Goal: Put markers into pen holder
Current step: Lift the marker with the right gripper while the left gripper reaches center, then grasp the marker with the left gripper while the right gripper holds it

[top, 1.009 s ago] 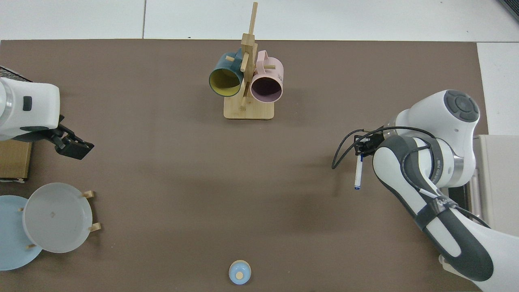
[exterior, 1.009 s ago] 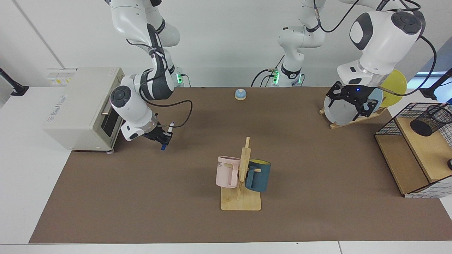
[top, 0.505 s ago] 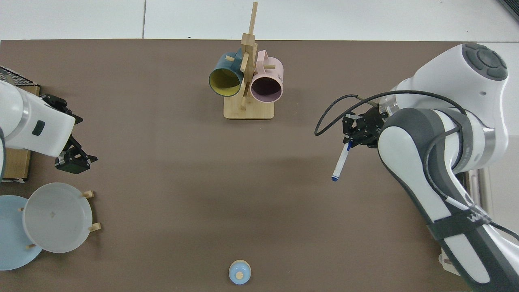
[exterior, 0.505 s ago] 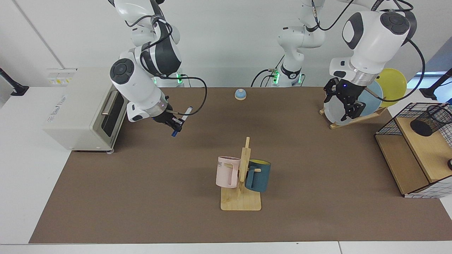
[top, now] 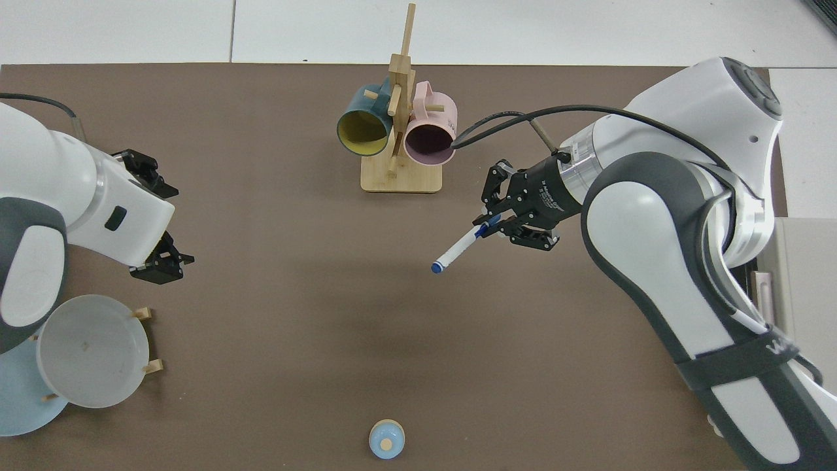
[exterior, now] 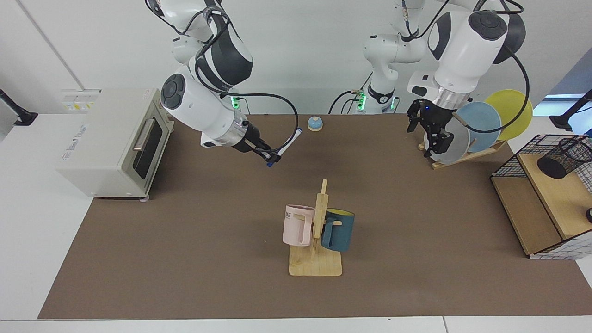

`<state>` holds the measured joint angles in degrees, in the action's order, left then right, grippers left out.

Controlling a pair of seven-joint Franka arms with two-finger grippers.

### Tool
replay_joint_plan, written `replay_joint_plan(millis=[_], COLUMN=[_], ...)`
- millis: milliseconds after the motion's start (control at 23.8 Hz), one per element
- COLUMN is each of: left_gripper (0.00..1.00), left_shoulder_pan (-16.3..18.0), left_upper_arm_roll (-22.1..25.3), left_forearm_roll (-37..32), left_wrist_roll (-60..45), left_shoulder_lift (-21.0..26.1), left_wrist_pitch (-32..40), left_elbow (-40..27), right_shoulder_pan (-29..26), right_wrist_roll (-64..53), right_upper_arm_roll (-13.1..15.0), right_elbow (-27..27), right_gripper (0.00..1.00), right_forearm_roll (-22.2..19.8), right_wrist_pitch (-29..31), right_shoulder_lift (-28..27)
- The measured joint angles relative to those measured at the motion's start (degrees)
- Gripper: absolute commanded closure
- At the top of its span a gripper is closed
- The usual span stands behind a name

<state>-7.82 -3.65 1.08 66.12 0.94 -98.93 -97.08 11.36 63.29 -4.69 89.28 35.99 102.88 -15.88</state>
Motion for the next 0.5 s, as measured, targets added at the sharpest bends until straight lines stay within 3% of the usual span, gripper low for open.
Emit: replay_joint_plan(millis=[168, 336, 505], left_gripper=[0.0, 0.0, 0.0], left_shoulder_pan=[-0.25, -0.34, -0.69], left_upper_arm_roll=[-3.34, -6.89, -10.06], left_forearm_roll=[0.0, -0.15, -2.77], left_wrist_roll=[-1.76, -4.44, -7.27], left_shoulder_lift=[-0.19, -0.27, -0.29], left_wrist_pitch=[-0.03, -0.05, -0.08], left_elbow=[0.02, 0.09, 0.86], right_shoulder_pan=[1.27, 3.8, 7.52], right_wrist_roll=[6.46, 13.53, 19.23], right_upper_arm_roll=[0.01, 0.0, -0.05], right_elbow=[-0.85, -0.94, -0.85], right_gripper=[1.0, 1.0, 1.0], right_forearm_roll=[6.27, 7.53, 7.61], right_wrist_pitch=[3.0, 3.96, 9.37], right_shoulder_lift=[-0.55, -0.59, -0.7])
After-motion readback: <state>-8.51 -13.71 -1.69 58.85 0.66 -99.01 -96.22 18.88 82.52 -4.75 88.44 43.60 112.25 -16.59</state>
